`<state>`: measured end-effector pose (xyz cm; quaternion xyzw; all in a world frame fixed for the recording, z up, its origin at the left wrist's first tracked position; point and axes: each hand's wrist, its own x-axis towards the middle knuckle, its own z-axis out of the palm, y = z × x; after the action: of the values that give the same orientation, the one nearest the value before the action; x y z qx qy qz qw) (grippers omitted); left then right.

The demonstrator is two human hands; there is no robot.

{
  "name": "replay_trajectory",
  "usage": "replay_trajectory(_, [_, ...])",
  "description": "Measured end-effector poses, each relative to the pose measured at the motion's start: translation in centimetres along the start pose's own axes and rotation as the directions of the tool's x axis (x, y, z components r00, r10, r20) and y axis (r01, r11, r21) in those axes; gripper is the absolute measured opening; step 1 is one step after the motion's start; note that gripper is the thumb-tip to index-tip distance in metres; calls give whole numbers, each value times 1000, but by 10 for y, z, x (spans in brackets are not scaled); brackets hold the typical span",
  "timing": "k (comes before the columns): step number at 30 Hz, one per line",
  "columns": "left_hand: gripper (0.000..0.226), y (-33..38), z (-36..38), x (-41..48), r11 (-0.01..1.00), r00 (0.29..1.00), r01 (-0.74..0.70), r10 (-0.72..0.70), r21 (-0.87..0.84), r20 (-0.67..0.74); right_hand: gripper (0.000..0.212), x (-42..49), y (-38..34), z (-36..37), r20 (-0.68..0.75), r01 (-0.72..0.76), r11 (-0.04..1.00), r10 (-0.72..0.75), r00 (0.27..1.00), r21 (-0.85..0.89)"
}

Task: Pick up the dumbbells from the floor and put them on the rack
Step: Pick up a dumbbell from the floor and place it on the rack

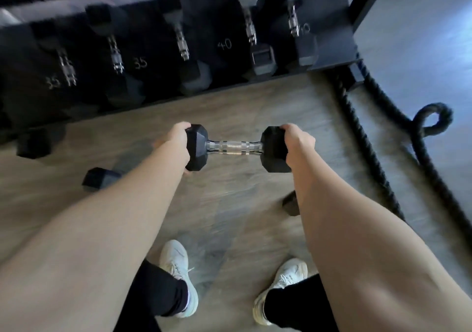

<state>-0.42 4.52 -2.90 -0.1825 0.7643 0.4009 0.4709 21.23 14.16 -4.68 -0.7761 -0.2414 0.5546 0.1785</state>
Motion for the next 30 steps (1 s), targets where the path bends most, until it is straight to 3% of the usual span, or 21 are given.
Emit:
replay_trajectory(2, [65, 52, -22, -64, 999, 999, -30, 29, -42, -27, 37, -64, -50, -15, -3, 26, 999, -26, 1000, 34])
replay_trajectory(7, [52, 184, -77, -248, 970, 977, -213, 208, -117, -52, 41, -228, -176, -44, -8, 96, 980, -96, 995, 173])
replay_trajectory(12, [53, 295, -130, -366, 952, 957, -291, 289, -100, -36, 47, -363, -275, -56, -4, 172, 940, -179, 984, 296])
replay_trajectory(14, [51, 331, -147, -396, 943, 947, -319, 320, -93, -7, 37, -401, -304, -55, -11, 206, 917, -215, 977, 342])
replay_trajectory(17, [46, 378, -162, -418, 908, 912, -404, 409, -109, 33, 32, -444, -336, -47, -32, 237, 884, -245, 969, 403])
replay_trajectory(20, [62, 412, -167, -422, 877, 874, -464, 476, -122, 98, 39, -463, -357, -35, -41, 239, 876, -245, 969, 420])
replay_trajectory(24, [80, 468, -143, -359, 886, 880, -464, 463, -23, 102, 42, -461, -376, -9, -35, 214, 878, -220, 975, 429])
replay_trajectory(30, [58, 512, -98, -343, 873, 870, -480, 460, 92, 178, 49, -386, -421, 42, -33, 144, 903, -143, 989, 406])
